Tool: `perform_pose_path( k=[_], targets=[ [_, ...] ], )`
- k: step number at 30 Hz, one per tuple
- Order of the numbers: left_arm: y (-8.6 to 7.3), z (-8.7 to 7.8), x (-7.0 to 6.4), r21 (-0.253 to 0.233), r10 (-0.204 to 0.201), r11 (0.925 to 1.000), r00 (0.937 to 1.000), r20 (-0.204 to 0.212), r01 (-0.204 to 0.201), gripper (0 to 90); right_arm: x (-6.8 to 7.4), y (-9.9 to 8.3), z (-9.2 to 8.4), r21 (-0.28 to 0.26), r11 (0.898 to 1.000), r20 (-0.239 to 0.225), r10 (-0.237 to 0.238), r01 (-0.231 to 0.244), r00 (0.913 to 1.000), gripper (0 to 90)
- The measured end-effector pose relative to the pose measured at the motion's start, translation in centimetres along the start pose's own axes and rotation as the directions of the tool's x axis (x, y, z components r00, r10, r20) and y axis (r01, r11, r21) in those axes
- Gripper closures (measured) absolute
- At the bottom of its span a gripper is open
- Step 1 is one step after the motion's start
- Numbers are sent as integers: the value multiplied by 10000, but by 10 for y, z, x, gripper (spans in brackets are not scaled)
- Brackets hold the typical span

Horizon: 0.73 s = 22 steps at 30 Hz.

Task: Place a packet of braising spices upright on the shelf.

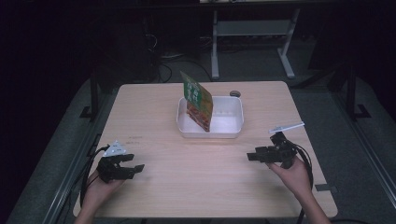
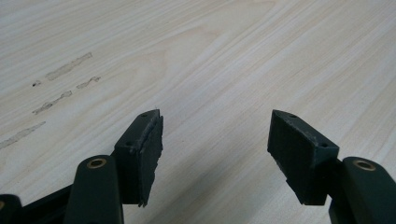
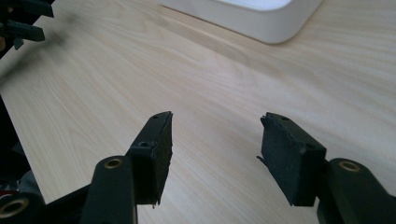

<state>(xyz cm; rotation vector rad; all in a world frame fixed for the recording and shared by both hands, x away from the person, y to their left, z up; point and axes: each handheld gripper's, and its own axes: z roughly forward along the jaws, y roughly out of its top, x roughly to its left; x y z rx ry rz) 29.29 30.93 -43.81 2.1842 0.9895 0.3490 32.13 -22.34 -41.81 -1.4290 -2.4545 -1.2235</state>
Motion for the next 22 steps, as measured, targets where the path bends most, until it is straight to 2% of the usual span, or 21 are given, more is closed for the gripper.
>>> perform_pose_path(
  k=[10, 17, 22],
  targets=[
    [0, 1, 0, 0, -21, 10000, 10000, 14, 21, 351, -3, -22, -3, 82, 9999, 60, 88, -89, 9999, 422],
    [1, 2, -2, 18, 68, 10000, 10000, 73, -68, 350, -3, -46, 0, 95, 9996, -52, 282, -281, 9996, 410],
    [1, 2, -3, 4, 107, 9999, 9999, 93, -107, 343, 1, -65, -2, -389, 9990, -37, 204, -205, 9998, 397]
  ],
)
